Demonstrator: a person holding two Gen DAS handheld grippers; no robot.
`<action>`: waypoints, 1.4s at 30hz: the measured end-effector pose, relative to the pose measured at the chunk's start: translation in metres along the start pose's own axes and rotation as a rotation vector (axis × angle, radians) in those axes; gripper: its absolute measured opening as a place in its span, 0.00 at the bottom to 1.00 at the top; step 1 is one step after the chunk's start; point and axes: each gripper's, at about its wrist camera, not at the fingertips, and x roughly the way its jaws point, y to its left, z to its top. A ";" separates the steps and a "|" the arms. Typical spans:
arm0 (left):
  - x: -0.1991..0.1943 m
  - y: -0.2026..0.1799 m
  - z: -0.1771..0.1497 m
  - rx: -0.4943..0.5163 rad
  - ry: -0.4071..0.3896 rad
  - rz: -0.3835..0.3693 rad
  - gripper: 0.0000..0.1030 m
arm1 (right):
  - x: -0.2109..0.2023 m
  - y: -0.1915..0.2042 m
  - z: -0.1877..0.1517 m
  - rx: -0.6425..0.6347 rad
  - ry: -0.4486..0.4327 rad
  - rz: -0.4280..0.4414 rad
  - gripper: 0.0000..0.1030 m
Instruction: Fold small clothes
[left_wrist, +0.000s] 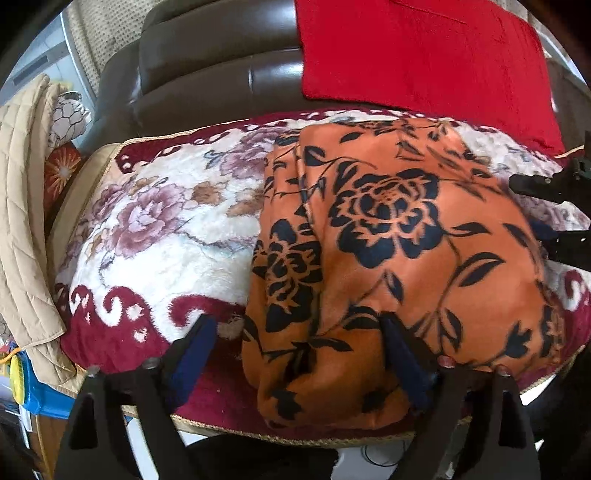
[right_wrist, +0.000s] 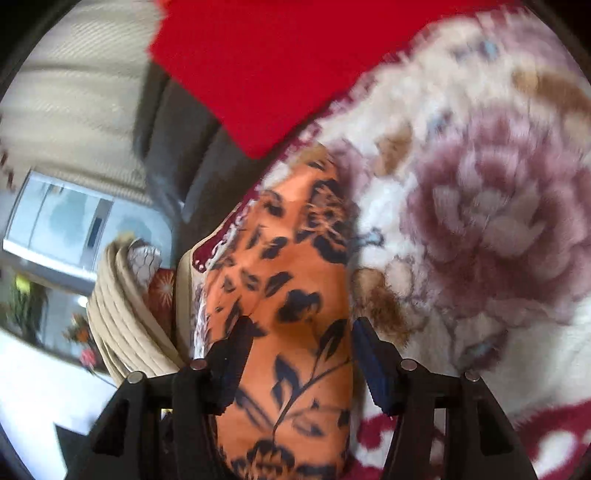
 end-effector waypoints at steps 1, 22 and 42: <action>0.003 0.001 -0.001 -0.008 0.005 -0.004 0.95 | 0.009 0.001 -0.002 -0.015 0.022 0.000 0.59; -0.039 0.014 0.015 0.012 -0.093 0.108 0.95 | 0.009 0.011 -0.031 -0.088 0.062 -0.006 0.73; -0.012 0.037 0.018 -0.052 -0.040 0.049 0.95 | 0.027 0.039 0.009 -0.188 -0.033 -0.204 0.68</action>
